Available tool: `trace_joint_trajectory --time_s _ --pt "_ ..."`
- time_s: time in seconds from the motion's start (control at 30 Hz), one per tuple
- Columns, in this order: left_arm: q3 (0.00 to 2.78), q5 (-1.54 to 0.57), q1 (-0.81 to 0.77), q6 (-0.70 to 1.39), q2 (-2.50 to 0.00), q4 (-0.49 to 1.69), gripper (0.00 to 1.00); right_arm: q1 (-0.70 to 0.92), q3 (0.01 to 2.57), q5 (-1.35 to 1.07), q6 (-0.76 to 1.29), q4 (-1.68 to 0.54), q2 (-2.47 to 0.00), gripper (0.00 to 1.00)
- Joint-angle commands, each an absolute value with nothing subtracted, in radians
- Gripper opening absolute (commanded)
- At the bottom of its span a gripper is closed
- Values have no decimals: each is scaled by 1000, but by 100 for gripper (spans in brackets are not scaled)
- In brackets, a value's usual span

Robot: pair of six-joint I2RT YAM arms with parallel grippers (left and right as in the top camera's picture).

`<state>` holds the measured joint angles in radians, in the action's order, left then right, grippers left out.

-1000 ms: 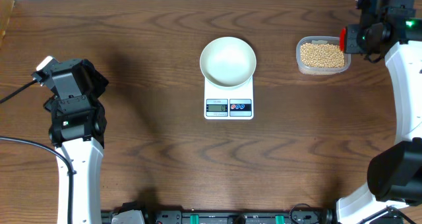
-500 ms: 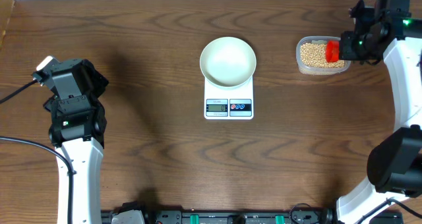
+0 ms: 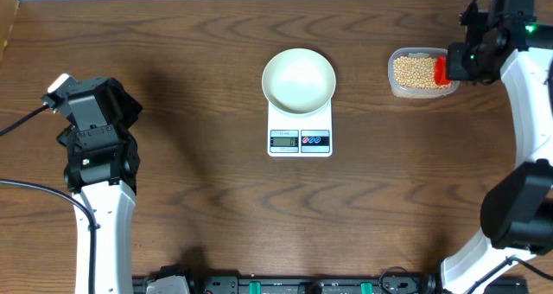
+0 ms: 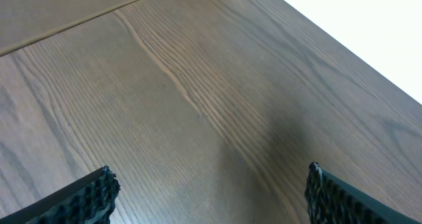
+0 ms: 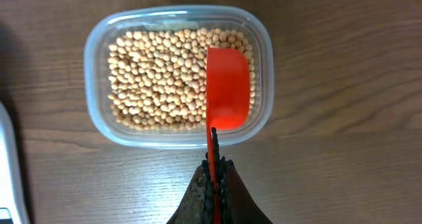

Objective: Scoop item into bowl and weigh 50g on scale
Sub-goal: 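Lower the red scoop into the soybean tub with the right gripper, then drag the red scoop through the soybeans to fill it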

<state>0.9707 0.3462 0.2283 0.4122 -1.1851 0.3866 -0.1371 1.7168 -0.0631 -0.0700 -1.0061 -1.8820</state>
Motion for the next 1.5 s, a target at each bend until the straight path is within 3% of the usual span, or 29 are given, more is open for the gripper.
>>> trace_joint_trajectory --time_s 0.0,0.27,0.77,1.47 --pt "971 360 233 413 -1192 388 93 -134 1711 -51 -76 -1005 -1932 1" --pt "971 360 233 413 -1192 388 93 -120 1711 -72 -33 -1005 -1962 1" --pt "971 360 233 413 -1192 388 93 -198 1710 -472 79 -1026 -1985 1" --pt "971 360 233 413 -1192 388 93 -324 1705 -579 149 -1013 -2056 1"
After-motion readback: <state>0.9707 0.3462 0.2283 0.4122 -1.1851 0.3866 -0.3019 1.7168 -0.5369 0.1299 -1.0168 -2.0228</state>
